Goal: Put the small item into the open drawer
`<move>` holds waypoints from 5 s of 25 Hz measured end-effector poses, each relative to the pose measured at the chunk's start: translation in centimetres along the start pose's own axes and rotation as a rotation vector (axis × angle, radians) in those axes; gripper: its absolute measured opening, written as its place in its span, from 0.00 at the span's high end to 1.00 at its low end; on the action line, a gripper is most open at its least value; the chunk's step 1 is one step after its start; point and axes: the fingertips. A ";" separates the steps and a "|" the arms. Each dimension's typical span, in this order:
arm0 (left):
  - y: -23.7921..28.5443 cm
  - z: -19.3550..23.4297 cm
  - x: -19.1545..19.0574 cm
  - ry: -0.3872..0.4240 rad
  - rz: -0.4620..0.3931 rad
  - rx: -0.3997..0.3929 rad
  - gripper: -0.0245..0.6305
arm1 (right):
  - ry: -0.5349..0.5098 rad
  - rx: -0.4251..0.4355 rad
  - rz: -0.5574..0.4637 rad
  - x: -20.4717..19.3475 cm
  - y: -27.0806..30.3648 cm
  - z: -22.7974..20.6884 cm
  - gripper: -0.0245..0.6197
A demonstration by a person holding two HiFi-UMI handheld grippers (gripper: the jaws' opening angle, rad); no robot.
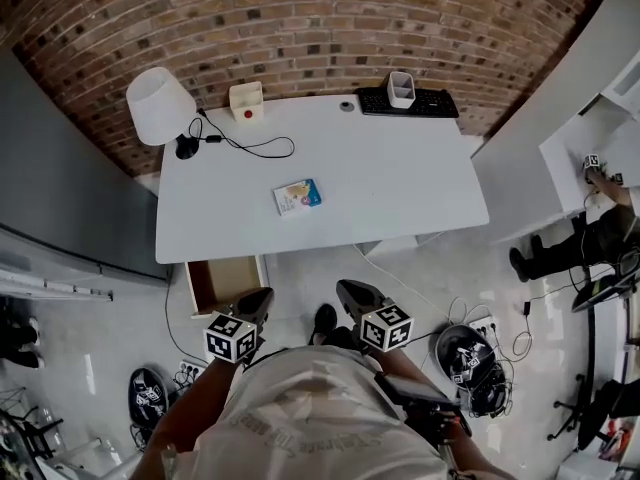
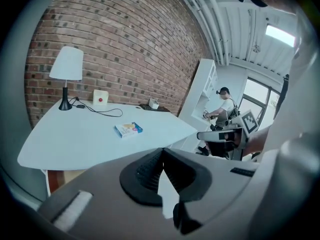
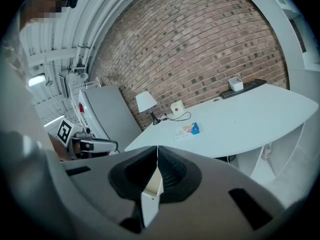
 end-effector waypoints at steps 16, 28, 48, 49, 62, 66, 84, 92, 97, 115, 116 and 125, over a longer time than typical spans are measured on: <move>5.5 0.2 5.9 0.014 0.031 0.109 0.95 | -0.031 0.108 0.026 5.0 1.4 -6.8 0.95; 9.0 1.4 7.7 0.072 0.118 0.118 0.95 | 0.015 0.089 0.032 6.1 2.4 -9.6 0.95; 13.6 7.6 9.8 0.164 0.254 0.140 0.93 | 0.011 0.060 0.064 9.5 5.9 -11.7 0.95; 14.0 7.9 10.0 0.174 0.261 0.141 0.92 | 0.010 0.060 0.068 9.6 6.0 -11.8 0.95; 17.7 10.6 11.9 0.303 0.366 0.128 0.69 | 0.011 0.062 0.080 11.4 8.0 -12.6 0.95; 18.2 11.3 12.0 0.343 0.397 0.129 0.61 | 0.013 0.059 0.078 11.6 8.3 -12.6 0.95; 22.6 14.6 12.7 0.570 0.570 0.055 0.41 | 0.061 -0.021 0.065 11.4 7.8 -13.8 0.95; 25.7 14.6 11.6 0.626 0.675 0.001 0.38 | 0.120 -0.096 0.043 10.4 5.5 -15.8 0.95; 27.2 15.0 11.4 0.665 0.733 -0.004 0.37 | 0.141 -0.122 0.036 9.9 4.8 -16.6 0.95; 30.6 17.5 11.1 0.838 0.957 0.015 0.35 | 0.235 -0.215 0.023 9.1 2.7 -18.7 0.95; 30.5 18.3 11.7 0.858 0.963 0.036 0.35 | 0.233 -0.212 0.018 9.5 3.1 -18.8 0.95; 31.3 17.3 10.0 0.813 0.992 -0.017 0.35 | 0.228 -0.214 0.003 9.8 3.3 -19.3 0.95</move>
Point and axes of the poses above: the fingertips, and each gripper's own axes: y forward along the fingers, z to its left, x out of its top, and after that the axes turned 12 degrees about z, right-handed
